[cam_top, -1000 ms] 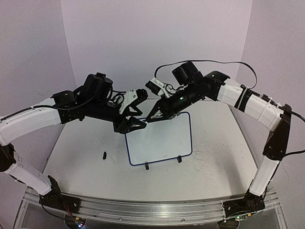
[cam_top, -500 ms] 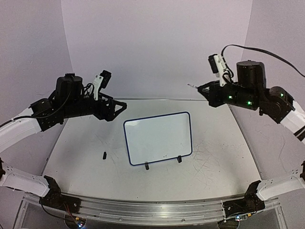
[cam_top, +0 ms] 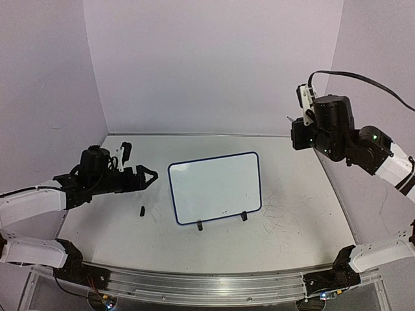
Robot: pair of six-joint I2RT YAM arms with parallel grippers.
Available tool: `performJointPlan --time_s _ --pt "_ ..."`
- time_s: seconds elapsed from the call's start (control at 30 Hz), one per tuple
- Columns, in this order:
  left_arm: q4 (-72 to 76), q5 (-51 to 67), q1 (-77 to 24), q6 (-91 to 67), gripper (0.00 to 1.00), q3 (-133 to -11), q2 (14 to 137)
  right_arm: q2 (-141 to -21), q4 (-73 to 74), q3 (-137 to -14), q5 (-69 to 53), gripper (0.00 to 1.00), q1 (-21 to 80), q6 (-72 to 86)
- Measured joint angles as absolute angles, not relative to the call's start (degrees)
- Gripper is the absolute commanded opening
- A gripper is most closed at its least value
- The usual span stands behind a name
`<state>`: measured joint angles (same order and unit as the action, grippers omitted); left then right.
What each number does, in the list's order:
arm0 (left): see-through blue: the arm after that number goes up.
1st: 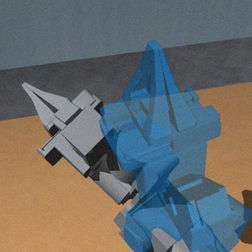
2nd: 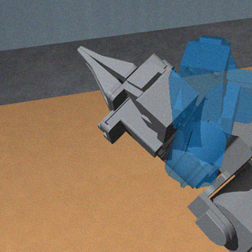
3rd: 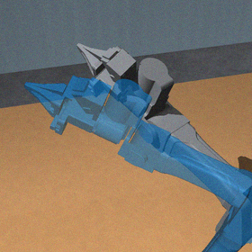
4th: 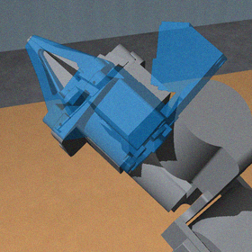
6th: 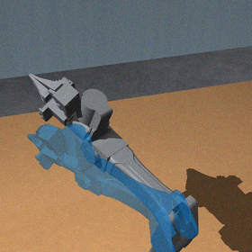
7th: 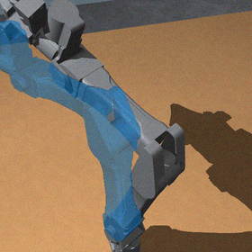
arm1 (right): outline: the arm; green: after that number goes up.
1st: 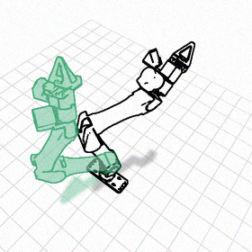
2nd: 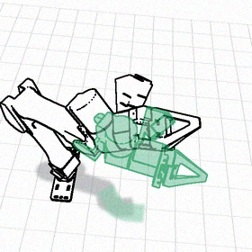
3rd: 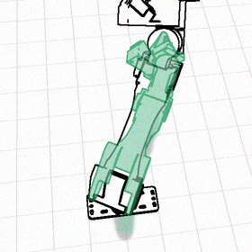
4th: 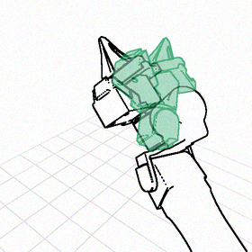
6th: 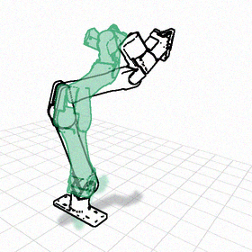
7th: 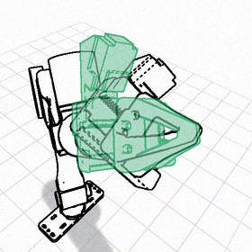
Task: Write a sentence on the whiteboard
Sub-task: Hold the whiteboard at the center of the board.
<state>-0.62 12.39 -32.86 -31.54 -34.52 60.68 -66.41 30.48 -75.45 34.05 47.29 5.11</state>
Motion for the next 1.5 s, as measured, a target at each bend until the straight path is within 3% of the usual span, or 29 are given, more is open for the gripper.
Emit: performJointPlan --time_s 0.43,0.63,0.83,1.5 --pt "20.8 35.9 -29.7 -32.7 0.86 -33.3 72.8 -65.7 30.0 -74.2 36.6 0.00 47.3 4.8" --pt "24.9 41.3 -29.2 -30.3 0.76 -33.4 78.6 -65.9 30.1 -74.8 33.3 0.00 47.3 4.6" --pt "27.7 45.2 -29.2 -26.9 0.57 -33.6 82.9 -66.1 30.1 -76.3 30.1 0.00 47.3 3.9" --pt "33.0 54.5 -27.4 -21.9 0.33 -37.5 91.4 -60.3 23.3 -69.0 32.3 0.00 47.3 2.9"
